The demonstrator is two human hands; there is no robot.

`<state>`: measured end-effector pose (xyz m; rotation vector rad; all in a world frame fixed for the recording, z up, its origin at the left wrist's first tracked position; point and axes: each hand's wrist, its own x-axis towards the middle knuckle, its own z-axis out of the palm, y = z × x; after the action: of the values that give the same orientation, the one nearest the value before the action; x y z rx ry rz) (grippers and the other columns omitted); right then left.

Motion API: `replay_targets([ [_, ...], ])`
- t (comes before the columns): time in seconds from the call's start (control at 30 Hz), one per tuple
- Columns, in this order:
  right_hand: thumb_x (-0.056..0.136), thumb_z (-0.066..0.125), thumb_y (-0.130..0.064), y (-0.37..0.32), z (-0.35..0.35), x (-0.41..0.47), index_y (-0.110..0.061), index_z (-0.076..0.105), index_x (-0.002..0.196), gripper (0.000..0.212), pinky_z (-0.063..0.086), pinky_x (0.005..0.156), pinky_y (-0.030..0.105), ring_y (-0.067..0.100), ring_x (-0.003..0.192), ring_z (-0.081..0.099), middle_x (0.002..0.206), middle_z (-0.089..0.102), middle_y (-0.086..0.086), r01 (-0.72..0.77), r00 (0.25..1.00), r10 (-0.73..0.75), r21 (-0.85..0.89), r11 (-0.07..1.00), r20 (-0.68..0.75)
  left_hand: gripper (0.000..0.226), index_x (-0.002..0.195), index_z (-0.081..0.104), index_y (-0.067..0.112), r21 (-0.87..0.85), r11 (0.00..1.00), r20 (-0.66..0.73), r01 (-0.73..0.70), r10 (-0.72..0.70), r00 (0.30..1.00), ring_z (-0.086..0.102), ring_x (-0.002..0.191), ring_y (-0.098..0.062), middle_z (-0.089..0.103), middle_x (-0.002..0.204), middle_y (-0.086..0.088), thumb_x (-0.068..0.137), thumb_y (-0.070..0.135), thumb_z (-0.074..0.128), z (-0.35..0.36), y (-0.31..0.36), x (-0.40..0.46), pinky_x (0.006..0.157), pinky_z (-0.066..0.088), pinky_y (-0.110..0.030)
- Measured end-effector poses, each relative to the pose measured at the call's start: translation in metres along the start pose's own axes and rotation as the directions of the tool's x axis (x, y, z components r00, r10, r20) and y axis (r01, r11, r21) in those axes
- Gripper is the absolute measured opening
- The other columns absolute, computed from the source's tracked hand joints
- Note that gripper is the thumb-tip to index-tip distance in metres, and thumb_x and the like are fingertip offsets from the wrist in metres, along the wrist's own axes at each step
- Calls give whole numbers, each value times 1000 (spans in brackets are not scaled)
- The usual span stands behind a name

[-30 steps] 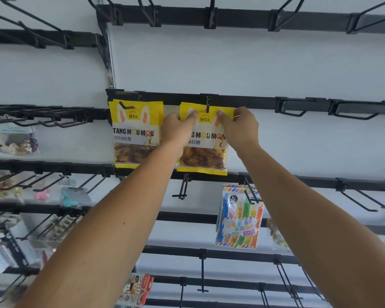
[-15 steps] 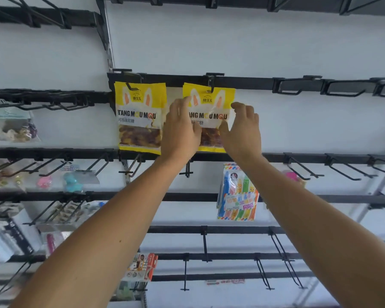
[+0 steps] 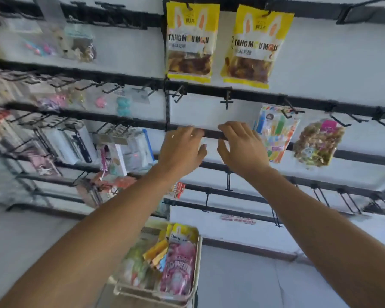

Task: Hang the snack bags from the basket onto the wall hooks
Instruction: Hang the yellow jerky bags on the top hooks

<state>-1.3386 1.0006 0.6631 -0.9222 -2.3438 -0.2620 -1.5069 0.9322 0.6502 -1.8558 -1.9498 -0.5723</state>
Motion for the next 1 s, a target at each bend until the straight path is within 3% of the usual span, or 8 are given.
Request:
replay_targets([
  [0.2,97,55,-28,-55,46,-62,-14,58,132,38,48,95,46,33,117,59,131,61,8,16,974,-49,148,989,223,37,122,64,14,54,983,234,175,-183,955,63,102,-34,68,115,-9,97,39,52,9,-34,-102,78,52,-45],
  [0.37,98,50,-27,-97,80,-97,-15,55,136,39,48,93,44,32,117,58,132,61,7,-21,917,-65,211,977,392,35,119,63,14,66,958,333,280,-286,899,62,105,-29,67,115,-6,97,37,50,18,-67,-162,78,53,-42],
  [0.53,100,43,-30,-124,118,-108,-19,48,141,42,49,91,41,28,120,57,137,57,4,-123,843,20,156,980,538,33,121,59,15,2,937,450,350,-313,836,62,103,-25,65,117,-5,99,35,47,51,-98,-200,79,54,-41],
  [0.7,102,44,-32,-152,169,-120,-20,46,144,43,50,91,38,27,122,57,142,54,3,-285,744,155,99,953,650,35,127,58,15,-87,895,575,438,-314,756,60,113,-27,64,125,-6,100,36,50,95,-135,-233,87,52,-41],
  [0.8,102,45,-31,-164,203,-136,-19,47,141,41,51,90,40,29,119,59,136,57,6,-375,667,212,76,924,714,31,121,60,15,-114,870,631,479,-309,712,61,91,-20,67,112,-4,101,36,49,125,-153,-251,69,48,-34],
  [0.87,101,45,-32,-166,225,-148,-19,49,137,39,52,90,44,32,114,60,131,59,6,-402,618,238,40,915,749,26,118,61,16,-138,855,650,500,-302,697,53,72,-12,67,105,0,102,33,50,144,-158,-258,56,37,-28],
  [1.0,101,46,-29,-155,265,-164,-18,50,135,36,53,88,48,33,114,59,134,55,7,-470,534,293,-10,883,793,23,119,62,16,-198,793,717,576,-283,637,41,52,1,60,88,7,102,27,53,191,-156,-263,46,25,-21],
])
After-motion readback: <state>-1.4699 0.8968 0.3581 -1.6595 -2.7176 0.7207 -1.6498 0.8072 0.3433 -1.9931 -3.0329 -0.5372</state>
